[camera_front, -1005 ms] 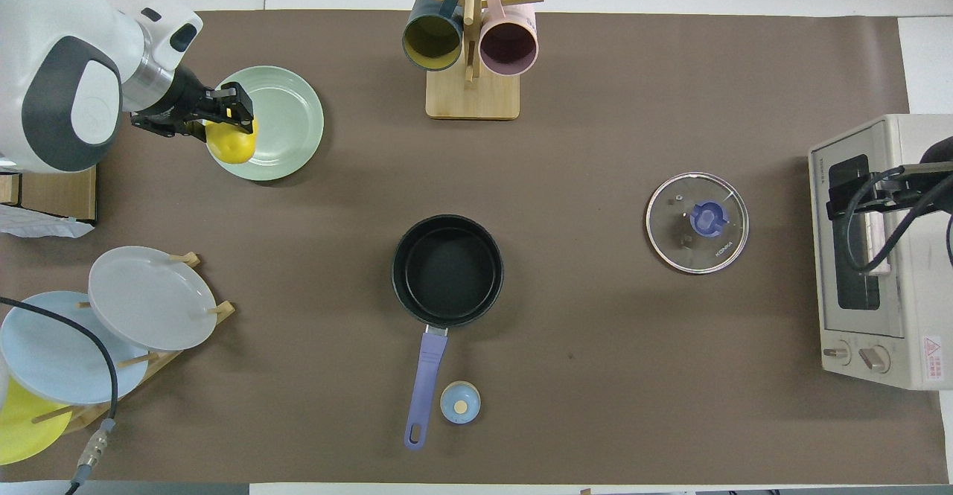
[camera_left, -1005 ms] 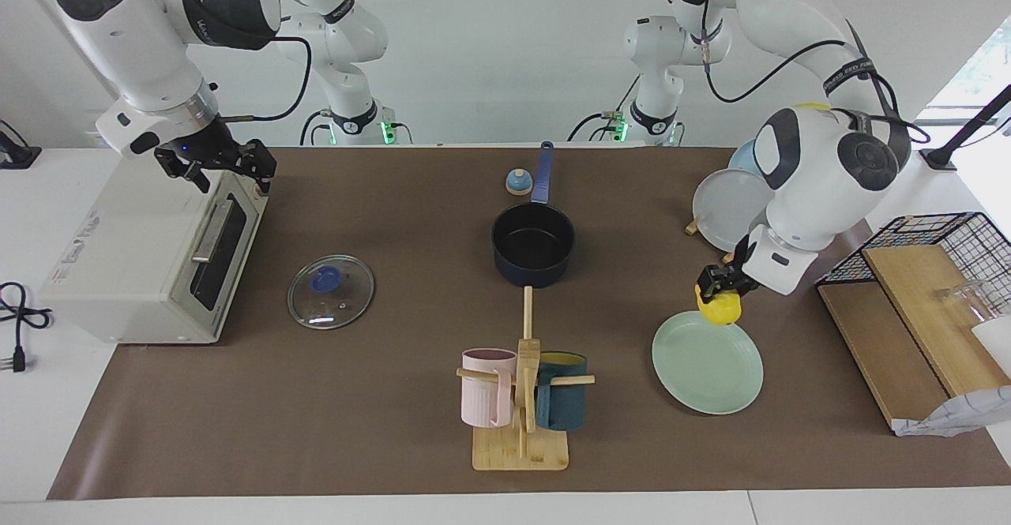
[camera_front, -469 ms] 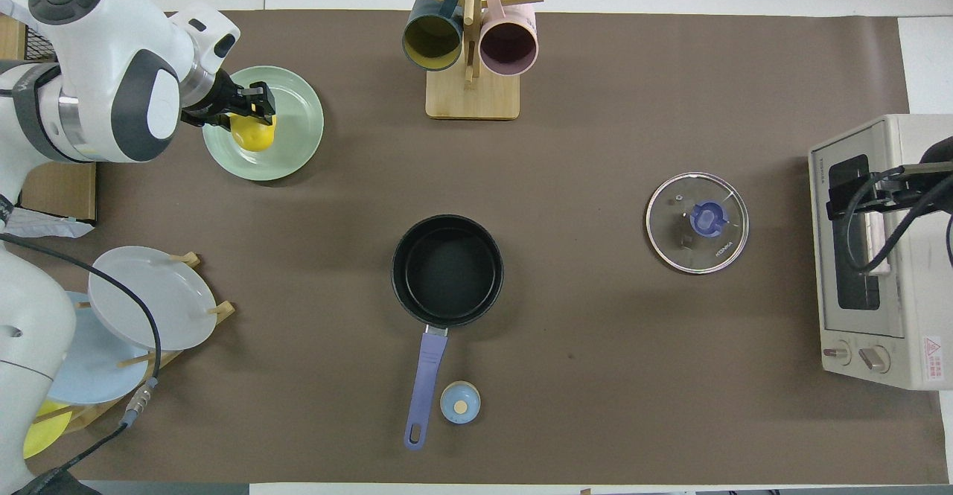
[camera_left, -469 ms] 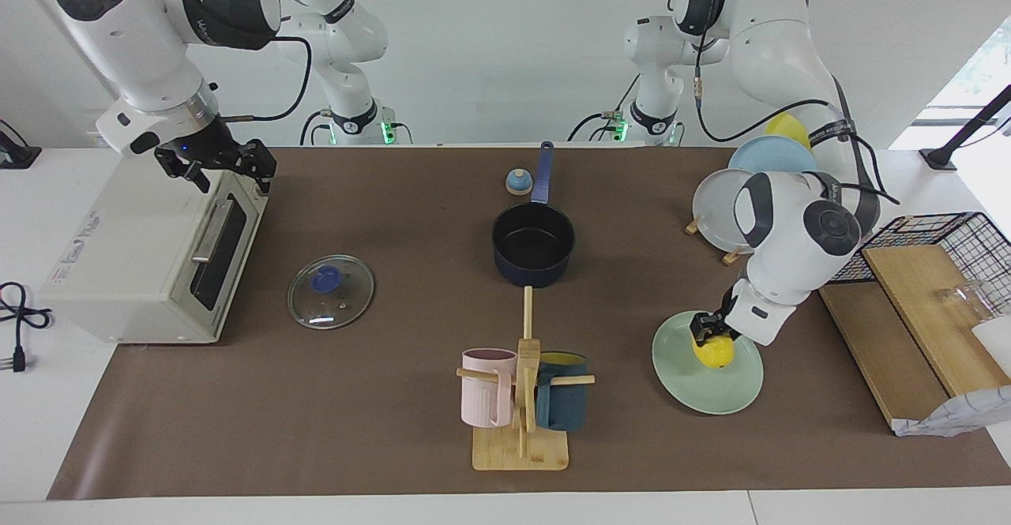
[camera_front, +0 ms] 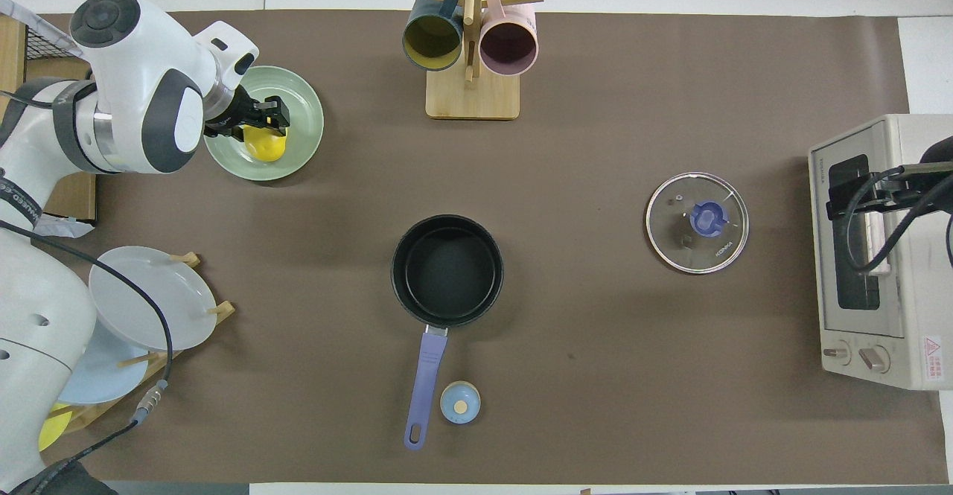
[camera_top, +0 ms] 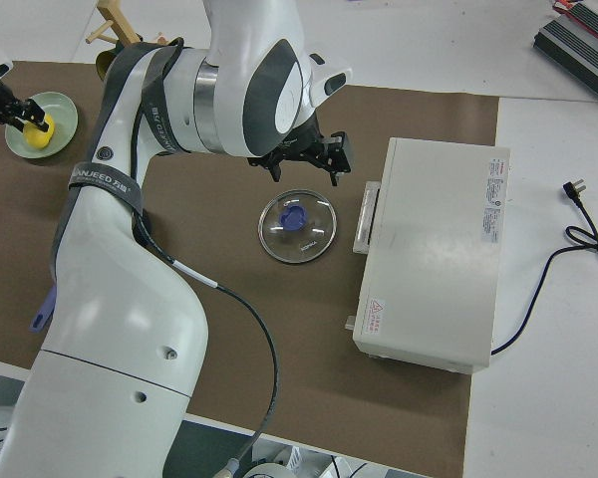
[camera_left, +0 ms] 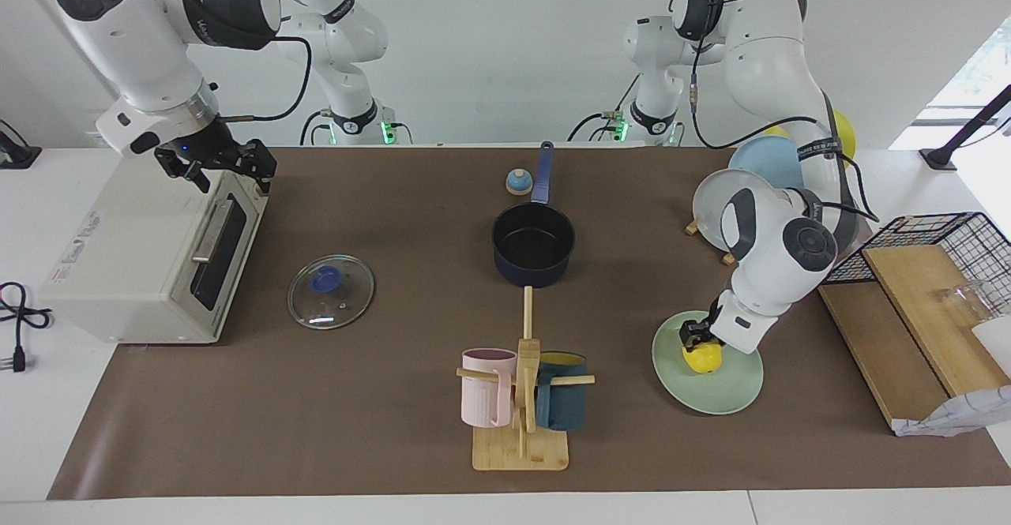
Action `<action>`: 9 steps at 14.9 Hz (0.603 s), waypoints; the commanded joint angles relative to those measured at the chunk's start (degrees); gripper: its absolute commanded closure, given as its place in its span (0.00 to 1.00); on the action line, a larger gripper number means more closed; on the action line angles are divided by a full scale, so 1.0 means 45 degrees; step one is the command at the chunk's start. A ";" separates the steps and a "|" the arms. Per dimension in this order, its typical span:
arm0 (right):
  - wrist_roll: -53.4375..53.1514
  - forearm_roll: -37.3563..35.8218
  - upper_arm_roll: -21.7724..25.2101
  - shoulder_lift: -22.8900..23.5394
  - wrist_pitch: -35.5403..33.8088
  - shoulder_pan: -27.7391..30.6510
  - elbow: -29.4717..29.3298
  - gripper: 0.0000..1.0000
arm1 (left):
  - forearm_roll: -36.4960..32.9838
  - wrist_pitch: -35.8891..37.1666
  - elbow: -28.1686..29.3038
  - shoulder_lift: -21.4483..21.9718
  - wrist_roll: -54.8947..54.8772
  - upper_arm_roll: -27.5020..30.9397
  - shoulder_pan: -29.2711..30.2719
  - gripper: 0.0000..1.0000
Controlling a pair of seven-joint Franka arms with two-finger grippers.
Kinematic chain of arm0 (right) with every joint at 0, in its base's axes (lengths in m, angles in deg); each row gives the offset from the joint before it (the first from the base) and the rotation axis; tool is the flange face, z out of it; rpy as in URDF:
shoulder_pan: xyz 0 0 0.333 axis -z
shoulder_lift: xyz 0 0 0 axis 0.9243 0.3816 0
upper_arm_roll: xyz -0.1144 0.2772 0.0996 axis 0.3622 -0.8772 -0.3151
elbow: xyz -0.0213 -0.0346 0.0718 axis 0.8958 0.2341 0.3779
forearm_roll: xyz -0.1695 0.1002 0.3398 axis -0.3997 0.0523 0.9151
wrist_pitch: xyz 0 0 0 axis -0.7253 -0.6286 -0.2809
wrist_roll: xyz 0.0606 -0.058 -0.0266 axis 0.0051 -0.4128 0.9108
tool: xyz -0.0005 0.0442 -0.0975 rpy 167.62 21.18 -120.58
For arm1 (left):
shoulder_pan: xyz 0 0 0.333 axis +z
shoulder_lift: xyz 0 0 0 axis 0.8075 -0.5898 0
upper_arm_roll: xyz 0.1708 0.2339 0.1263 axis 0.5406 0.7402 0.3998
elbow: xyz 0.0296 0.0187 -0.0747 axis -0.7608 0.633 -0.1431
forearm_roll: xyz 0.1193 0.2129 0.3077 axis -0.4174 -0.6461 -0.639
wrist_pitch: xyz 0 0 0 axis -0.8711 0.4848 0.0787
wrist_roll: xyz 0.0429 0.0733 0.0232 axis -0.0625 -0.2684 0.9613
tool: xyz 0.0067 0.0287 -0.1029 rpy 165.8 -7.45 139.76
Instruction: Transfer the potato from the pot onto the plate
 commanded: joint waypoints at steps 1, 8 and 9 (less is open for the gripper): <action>-0.0187 0.0092 -0.0070 -0.0197 -0.0057 0.0100 0.0153 0.00 | -0.0297 0.0222 -0.0105 0.0302 -0.0080 0.0052 0.0046 0.00; -0.0187 0.0092 -0.0070 -0.0197 -0.0057 0.0100 0.0153 0.00 | -0.0258 0.4085 -0.0929 0.3286 -0.0080 0.0461 0.0066 0.00; -0.0187 0.0092 -0.0070 -0.0197 -0.0057 0.0100 0.0153 0.00 | -0.0258 0.4788 -0.0948 0.3851 -0.0080 0.0520 0.0066 0.00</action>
